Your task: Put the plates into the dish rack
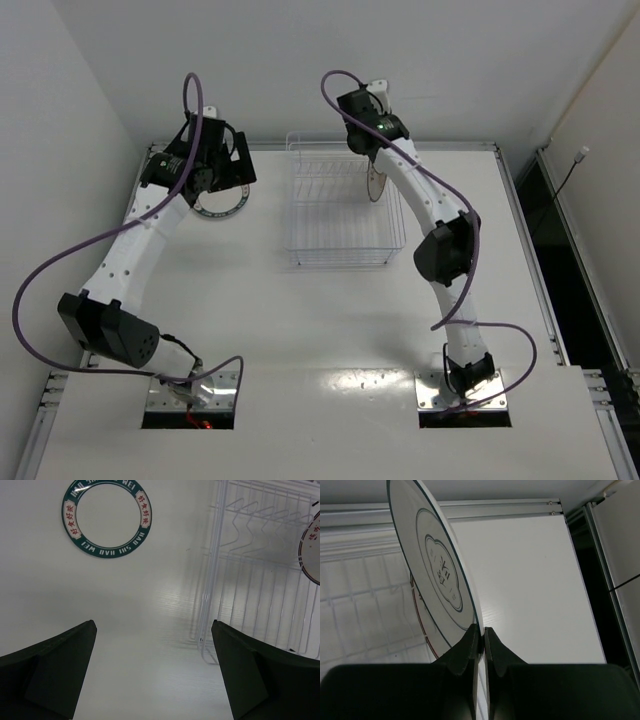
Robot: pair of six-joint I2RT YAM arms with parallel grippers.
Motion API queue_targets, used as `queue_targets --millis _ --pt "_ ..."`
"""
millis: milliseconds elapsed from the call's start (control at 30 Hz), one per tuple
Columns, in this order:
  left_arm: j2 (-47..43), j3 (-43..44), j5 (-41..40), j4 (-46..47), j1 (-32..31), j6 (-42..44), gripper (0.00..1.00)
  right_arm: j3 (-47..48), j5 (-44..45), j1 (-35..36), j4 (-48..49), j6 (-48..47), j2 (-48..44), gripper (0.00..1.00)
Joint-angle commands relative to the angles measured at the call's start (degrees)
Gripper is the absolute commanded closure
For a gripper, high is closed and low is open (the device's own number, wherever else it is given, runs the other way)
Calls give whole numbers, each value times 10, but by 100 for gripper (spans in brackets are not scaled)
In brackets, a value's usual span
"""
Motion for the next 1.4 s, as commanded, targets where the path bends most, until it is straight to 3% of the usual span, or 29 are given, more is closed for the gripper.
queue_targets --millis 0,300,500,533,567,600,633,667,767,900,1033,1167,1267,1367 --pt "-5 29 -5 9 -4 8 0 21 32 -3 42 -8 15 100" --pt "-5 10 -11 20 -4 21 0 2 -75 2 -21 90 65 100" --pt "-10 0 -17 25 -4 21 0 -30 -148 -4 -34 108 75 100" --pt "-10 0 -17 25 -4 21 0 -30 -159 -4 -40 108 75 99" --pt "-10 0 -17 25 -4 21 0 -30 -174 -9 -45 113 75 83" --pt "-10 -6 -17 30 -4 21 0 -30 -180 -9 -50 113 68 75" --pt "-10 -6 -17 30 -4 16 0 -30 -180 -9 -56 113 50 61" --pt "-10 -13 -17 38 -4 16 0 -37 -180 -9 -56 113 35 54" --pt "-10 -30 -24 46 -4 5 0 -68 -174 -4 -56 106 -43 47" --pt "5 -43 -24 46 -4 -33 0 -131 -199 10 -57 100 -172 44" --pt "42 -36 -36 46 -4 -71 0 -218 -379 30 -10 91 -313 39" --pt "81 -43 -57 85 -4 -62 0 -321 -477 37 -12 97 -434 38" --pt "108 -53 -104 163 -4 -37 0 -391 -478 37 -26 103 -536 38" --pt "178 -51 -141 214 -17 47 0 -447 -464 31 -26 114 -630 38"
